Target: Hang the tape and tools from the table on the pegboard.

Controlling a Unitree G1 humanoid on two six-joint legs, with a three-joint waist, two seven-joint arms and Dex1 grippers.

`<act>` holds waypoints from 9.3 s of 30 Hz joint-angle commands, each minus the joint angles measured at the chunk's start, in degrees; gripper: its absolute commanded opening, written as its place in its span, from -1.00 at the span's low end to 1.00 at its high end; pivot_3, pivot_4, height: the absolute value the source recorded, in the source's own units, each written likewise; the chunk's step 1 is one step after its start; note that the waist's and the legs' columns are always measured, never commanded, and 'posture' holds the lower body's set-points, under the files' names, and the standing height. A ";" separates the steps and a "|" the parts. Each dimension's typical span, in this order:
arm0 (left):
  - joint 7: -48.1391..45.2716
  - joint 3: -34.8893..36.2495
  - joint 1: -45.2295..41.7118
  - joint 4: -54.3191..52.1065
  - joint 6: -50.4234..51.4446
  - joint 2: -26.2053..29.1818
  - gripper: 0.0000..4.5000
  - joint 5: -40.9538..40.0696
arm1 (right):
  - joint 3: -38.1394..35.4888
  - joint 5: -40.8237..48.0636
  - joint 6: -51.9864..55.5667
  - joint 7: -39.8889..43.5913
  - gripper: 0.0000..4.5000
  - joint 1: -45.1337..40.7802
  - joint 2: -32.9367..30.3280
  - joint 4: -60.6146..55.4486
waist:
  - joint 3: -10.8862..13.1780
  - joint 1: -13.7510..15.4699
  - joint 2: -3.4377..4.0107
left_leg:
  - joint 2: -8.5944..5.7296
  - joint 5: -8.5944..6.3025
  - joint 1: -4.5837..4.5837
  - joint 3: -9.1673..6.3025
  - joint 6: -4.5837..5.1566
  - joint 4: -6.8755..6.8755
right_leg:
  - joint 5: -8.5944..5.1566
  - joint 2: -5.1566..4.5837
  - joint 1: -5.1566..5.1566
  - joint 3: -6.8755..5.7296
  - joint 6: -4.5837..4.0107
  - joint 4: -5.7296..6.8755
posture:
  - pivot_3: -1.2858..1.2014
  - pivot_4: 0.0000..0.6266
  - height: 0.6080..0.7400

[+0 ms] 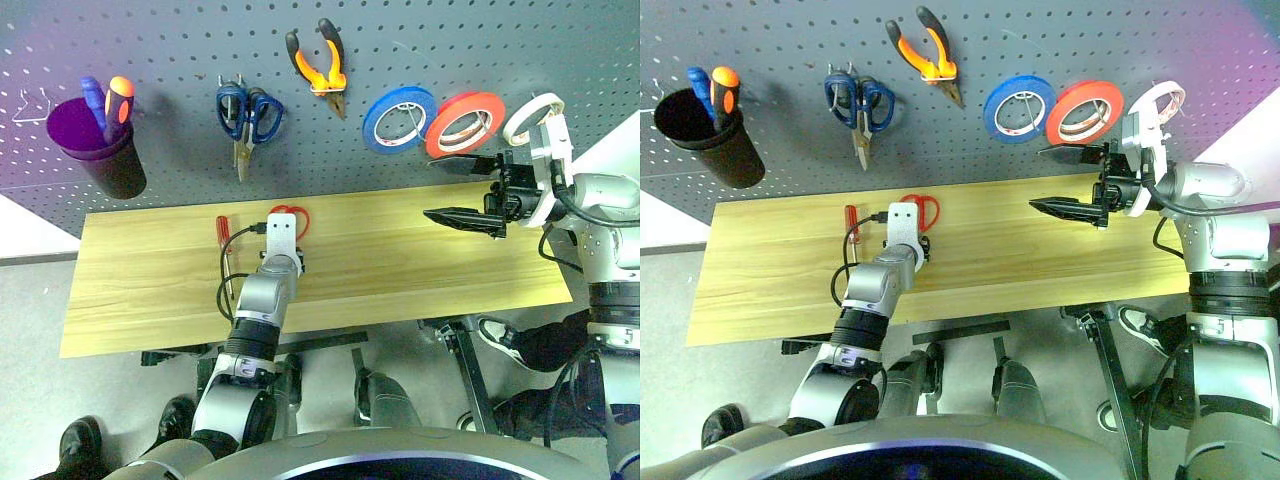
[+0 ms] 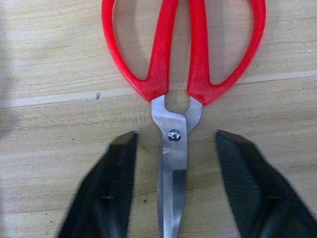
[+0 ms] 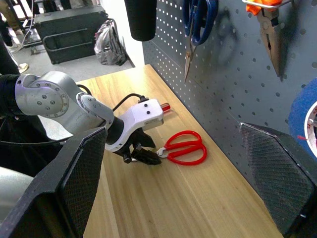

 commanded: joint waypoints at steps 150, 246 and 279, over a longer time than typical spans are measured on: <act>-28.57 2.89 33.75 -62.02 -31.64 29.54 -0.89 3.75 | 10.11 13.23 -7.35 10.71 1.00 -8.29 -9.30 17.51 | 0.50 0.28 0.46 | -0.03 0.06 -0.23 -0.06 0.08 0.15 | 0.21 0.03 0.16 -0.38 0.18 -0.61 | 0.05 0.01 1.00; -27.66 -0.34 18.75 -24.79 -49.95 25.61 0.98 2.88 | 12.36 30.29 -3.50 10.71 1.00 -2.30 -16.51 5.66 | 0.48 0.24 0.46 | -0.01 0.02 -0.14 -0.02 0.05 0.69 | 0.23 -0.14 0.10 -0.39 0.18 0.11 | 0.00 0.00 1.00; -21.99 8.07 21.51 -14.87 -31.46 20.47 0.98 -4.08 | 14.87 31.20 -4.89 10.71 1.00 -1.83 -17.34 3.79 | 0.48 0.32 0.47 | -0.02 -0.10 -0.21 0.06 0.05 0.73 | 0.24 -0.21 0.01 -0.41 0.20 0.10 | 0.00 0.01 1.00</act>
